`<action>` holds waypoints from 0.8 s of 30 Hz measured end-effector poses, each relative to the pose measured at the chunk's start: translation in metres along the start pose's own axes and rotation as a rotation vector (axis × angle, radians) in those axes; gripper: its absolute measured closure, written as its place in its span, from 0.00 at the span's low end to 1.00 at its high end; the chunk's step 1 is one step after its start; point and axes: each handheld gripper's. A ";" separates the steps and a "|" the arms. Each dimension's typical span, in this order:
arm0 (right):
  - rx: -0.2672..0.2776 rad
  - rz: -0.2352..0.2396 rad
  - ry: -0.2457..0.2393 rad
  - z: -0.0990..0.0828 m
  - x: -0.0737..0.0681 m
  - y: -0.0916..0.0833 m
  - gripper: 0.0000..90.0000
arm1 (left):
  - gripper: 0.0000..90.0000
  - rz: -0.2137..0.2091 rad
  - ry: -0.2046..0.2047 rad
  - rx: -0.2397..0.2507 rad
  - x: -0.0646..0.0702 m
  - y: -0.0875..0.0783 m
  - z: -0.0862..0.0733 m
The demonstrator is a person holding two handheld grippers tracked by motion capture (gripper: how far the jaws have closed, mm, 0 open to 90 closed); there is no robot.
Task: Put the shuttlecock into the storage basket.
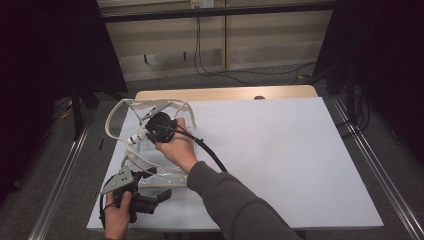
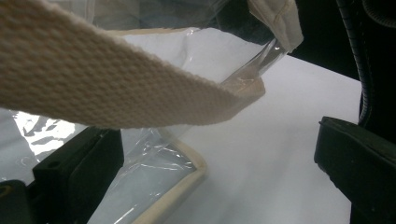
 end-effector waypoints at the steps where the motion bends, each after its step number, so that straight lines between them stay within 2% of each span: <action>1: -0.001 -0.001 0.005 -0.001 0.001 0.001 0.97 | 0.02 0.002 0.001 -0.002 0.000 0.000 0.000; 3: -0.011 -0.001 0.017 -0.004 0.004 0.003 0.97 | 0.02 0.001 0.002 -0.001 0.000 -0.001 0.000; 24: -0.012 -0.007 0.008 -0.008 0.009 0.000 0.97 | 0.02 0.004 0.002 -0.001 0.000 -0.001 0.000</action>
Point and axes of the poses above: each handheld gripper's, and its own axes: y roughly forward along the jaws, z roughly out of its top, x roughly to its right, and after that the axes turned 14 degrees about -z, right-handed
